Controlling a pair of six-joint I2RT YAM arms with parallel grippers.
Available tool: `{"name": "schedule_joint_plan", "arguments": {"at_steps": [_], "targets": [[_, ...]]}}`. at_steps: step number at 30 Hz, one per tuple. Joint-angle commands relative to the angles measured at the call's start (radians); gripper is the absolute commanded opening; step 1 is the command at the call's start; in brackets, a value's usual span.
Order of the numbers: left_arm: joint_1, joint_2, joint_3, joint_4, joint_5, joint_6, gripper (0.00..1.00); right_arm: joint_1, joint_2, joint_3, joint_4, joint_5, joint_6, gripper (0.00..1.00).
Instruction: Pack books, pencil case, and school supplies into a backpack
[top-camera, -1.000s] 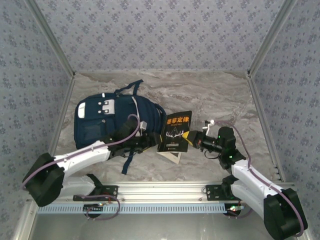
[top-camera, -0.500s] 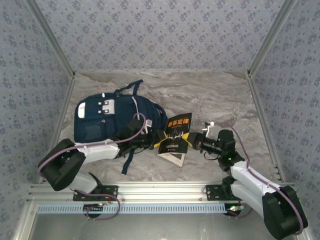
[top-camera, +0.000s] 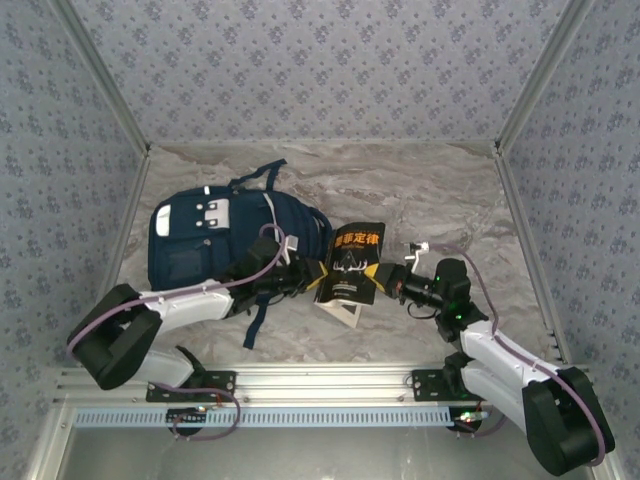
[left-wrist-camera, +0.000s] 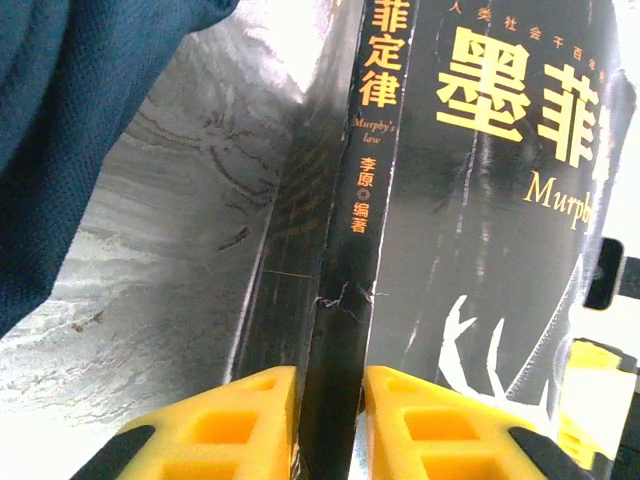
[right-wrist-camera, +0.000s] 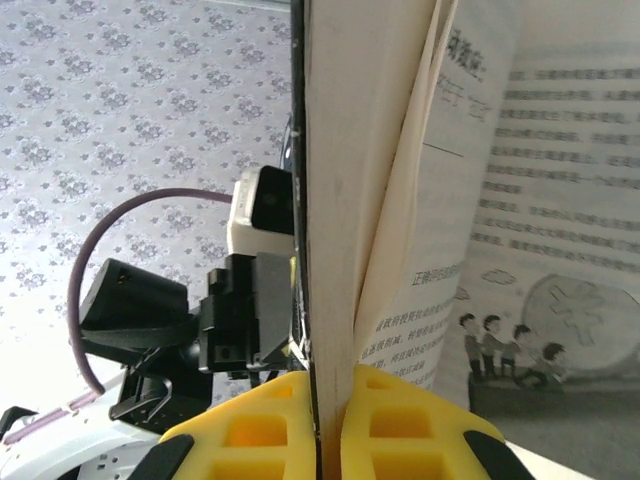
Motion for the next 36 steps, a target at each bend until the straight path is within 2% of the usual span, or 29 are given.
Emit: {"name": "schedule_joint_plan", "arguments": {"at_steps": [1,6,7,10,14,17,22,27,33,36], "targets": [[-0.014,-0.059,0.012,0.097,0.043,0.013,0.16,0.01,-0.012,0.011,-0.039,-0.014,-0.05,0.0],[-0.013,-0.072,0.009,0.082,0.039,0.025,0.13,0.011,-0.028,0.008,-0.097,0.0,-0.083,0.0],[-0.015,-0.074,0.008,0.077,0.037,0.027,0.12,0.011,-0.033,0.007,-0.119,0.004,-0.097,0.03],[-0.013,-0.083,0.008,0.053,0.028,0.042,0.12,0.011,-0.051,0.008,-0.191,0.019,-0.142,0.29],[-0.014,-0.096,0.007,0.019,0.018,0.061,0.12,0.015,-0.072,0.004,-0.299,0.055,-0.207,0.51],[-0.013,-0.098,0.004,0.007,0.013,0.069,0.12,0.017,-0.071,0.005,-0.362,0.085,-0.245,0.62],[-0.015,-0.091,0.005,-0.001,0.015,0.078,0.12,0.026,-0.041,0.035,-0.478,0.145,-0.326,0.65],[-0.023,-0.076,0.012,-0.014,0.015,0.096,0.14,0.064,0.07,0.061,-0.461,0.184,-0.352,0.61],[-0.035,-0.041,0.021,-0.022,0.028,0.108,0.17,0.112,0.281,0.091,-0.34,0.188,-0.331,0.55],[-0.041,-0.029,0.035,-0.042,0.036,0.12,0.22,0.143,0.36,0.103,-0.26,0.185,-0.313,0.52]]}}
